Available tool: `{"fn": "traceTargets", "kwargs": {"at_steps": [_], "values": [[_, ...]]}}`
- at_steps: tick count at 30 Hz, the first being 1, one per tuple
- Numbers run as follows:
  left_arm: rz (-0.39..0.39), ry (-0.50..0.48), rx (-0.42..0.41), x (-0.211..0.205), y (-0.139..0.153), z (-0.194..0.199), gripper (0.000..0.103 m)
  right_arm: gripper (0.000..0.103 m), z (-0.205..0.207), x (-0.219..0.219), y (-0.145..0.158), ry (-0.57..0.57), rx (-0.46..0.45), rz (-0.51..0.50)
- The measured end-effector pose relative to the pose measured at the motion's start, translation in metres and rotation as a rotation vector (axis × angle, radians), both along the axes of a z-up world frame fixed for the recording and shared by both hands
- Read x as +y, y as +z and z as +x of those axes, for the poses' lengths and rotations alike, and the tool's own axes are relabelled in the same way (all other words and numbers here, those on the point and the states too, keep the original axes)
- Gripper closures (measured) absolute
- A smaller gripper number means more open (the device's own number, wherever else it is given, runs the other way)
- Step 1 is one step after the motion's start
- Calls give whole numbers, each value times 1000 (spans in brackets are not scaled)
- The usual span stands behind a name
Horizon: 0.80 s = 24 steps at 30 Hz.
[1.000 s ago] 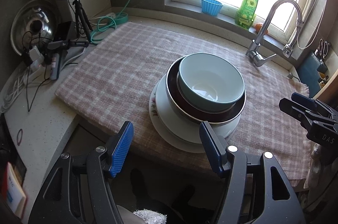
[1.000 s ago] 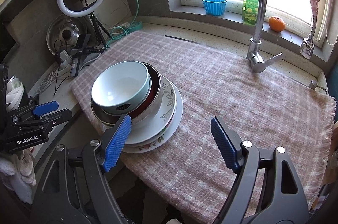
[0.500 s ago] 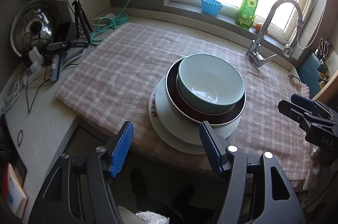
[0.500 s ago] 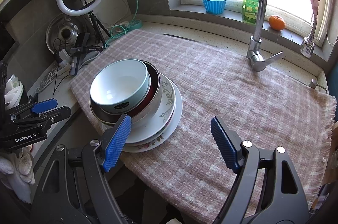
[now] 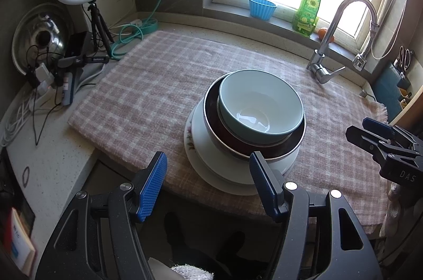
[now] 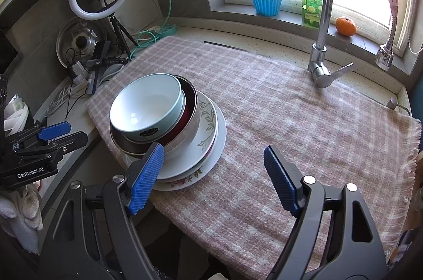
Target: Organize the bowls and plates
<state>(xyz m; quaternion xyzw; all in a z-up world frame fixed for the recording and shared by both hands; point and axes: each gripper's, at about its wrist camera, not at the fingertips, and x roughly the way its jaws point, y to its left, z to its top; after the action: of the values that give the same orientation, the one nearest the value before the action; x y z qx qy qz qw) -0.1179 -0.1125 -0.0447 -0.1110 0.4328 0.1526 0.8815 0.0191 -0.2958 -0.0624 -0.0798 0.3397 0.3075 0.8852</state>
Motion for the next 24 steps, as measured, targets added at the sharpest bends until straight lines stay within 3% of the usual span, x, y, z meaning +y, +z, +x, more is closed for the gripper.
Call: {"fn": "traceTargets", "kwargs": {"at_steps": [24], "values": [[22, -43, -21, -4, 7, 9, 39, 22, 3, -3, -4, -12, 2, 3]]}}
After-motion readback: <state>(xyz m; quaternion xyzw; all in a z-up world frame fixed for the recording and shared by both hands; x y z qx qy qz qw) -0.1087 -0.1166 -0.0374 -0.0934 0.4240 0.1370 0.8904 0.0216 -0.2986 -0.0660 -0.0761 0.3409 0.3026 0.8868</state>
